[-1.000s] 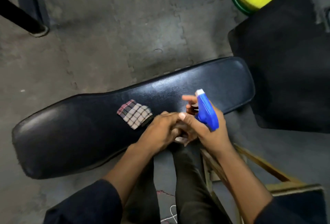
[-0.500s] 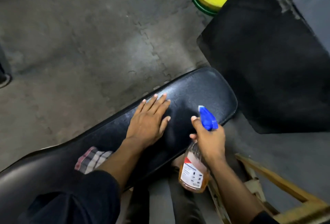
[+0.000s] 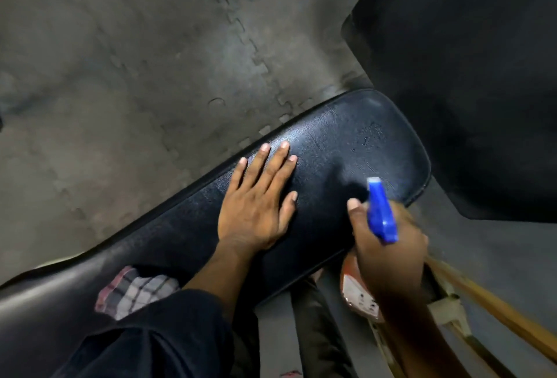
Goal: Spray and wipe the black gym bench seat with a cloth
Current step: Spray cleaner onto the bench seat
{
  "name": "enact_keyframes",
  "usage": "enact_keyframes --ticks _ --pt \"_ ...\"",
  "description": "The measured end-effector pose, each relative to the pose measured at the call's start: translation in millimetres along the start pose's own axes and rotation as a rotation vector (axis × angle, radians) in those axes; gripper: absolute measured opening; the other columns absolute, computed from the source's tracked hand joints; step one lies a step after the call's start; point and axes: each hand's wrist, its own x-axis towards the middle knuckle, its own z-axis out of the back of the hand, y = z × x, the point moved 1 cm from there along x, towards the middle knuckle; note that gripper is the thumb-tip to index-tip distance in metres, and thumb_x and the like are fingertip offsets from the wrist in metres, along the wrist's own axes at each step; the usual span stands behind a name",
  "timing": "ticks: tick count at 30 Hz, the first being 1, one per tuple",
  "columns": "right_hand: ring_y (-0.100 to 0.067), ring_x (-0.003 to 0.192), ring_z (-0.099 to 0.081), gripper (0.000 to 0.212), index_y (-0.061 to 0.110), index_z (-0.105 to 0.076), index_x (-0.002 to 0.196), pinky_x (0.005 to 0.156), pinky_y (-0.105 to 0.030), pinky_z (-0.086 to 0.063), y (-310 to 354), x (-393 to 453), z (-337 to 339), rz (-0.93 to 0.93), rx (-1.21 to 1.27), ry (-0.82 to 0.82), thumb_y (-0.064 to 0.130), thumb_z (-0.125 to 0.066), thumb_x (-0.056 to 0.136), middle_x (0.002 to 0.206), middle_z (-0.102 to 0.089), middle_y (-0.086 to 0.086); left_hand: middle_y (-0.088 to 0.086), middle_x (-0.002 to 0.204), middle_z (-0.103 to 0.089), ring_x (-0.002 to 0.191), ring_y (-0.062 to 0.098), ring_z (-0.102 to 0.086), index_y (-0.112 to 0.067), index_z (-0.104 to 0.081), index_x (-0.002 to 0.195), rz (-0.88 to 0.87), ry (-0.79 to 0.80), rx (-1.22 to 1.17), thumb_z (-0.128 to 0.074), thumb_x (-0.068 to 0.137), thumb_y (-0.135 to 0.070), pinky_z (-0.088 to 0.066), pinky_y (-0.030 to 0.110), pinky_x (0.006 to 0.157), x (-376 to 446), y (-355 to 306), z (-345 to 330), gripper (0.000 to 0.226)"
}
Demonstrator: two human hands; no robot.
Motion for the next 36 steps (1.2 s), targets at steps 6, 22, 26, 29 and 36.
enact_keyframes --ticks 6,22,26,29,36 --pt "-0.025 0.065 -0.049 0.046 0.016 -0.05 0.065 0.059 -0.024 -0.021 -17 -46 -16 0.248 -0.16 0.094 0.047 -0.064 0.095 0.056 -0.049 0.0 -0.01 0.18 -0.017 0.167 0.018 -0.012 -0.029 -0.028 0.169 -0.022 -0.035 0.001 -0.04 0.109 -0.049 -0.019 0.05 0.133 0 -3 0 0.064" --pt "-0.006 0.061 -0.044 0.045 0.028 -0.039 0.071 0.065 -0.033 -0.046 -34 -132 -45 0.355 0.094 0.119 0.044 -0.07 0.099 0.065 -0.041 0.012 0.002 0.169 -0.044 0.161 0.02 -0.033 -0.016 -0.06 0.147 0.187 -0.14 -0.44 -0.047 0.11 -0.017 -0.02 0.045 0.134 -35 12 39 0.04" --pt "-0.025 0.063 -0.052 0.045 0.028 -0.041 0.07 0.076 -0.056 -0.055 -25 -166 -51 0.347 0.053 0.223 0.048 -0.068 0.099 0.065 -0.046 0.008 -0.001 0.167 -0.047 0.16 0.02 -0.035 -0.018 -0.06 0.146 0.25 -0.182 -0.237 -0.044 0.105 -0.022 -0.023 0.048 0.133 -112 40 62 0.044" --pt "-0.026 0.063 -0.049 0.051 0.031 -0.034 0.067 0.082 -0.06 -0.055 -19 -190 -57 0.316 -0.022 0.26 0.052 -0.067 0.099 0.062 -0.039 0.011 0.001 0.17 -0.043 0.162 0.022 -0.031 -0.017 -0.057 0.152 0.378 -0.088 -0.116 -0.046 0.105 -0.024 -0.021 0.053 0.133 -155 64 73 0.048" --pt "-0.014 0.065 -0.049 0.044 0.026 -0.044 0.069 0.068 -0.035 -0.046 -12 -215 -70 0.401 0.064 0.333 0.042 -0.074 0.096 0.066 -0.046 0.009 -0.001 0.174 -0.035 0.164 0.021 -0.025 -0.022 -0.051 0.158 0.521 -0.019 -0.052 -0.035 0.107 -0.045 -0.018 0.054 0.133 -203 100 68 0.058"
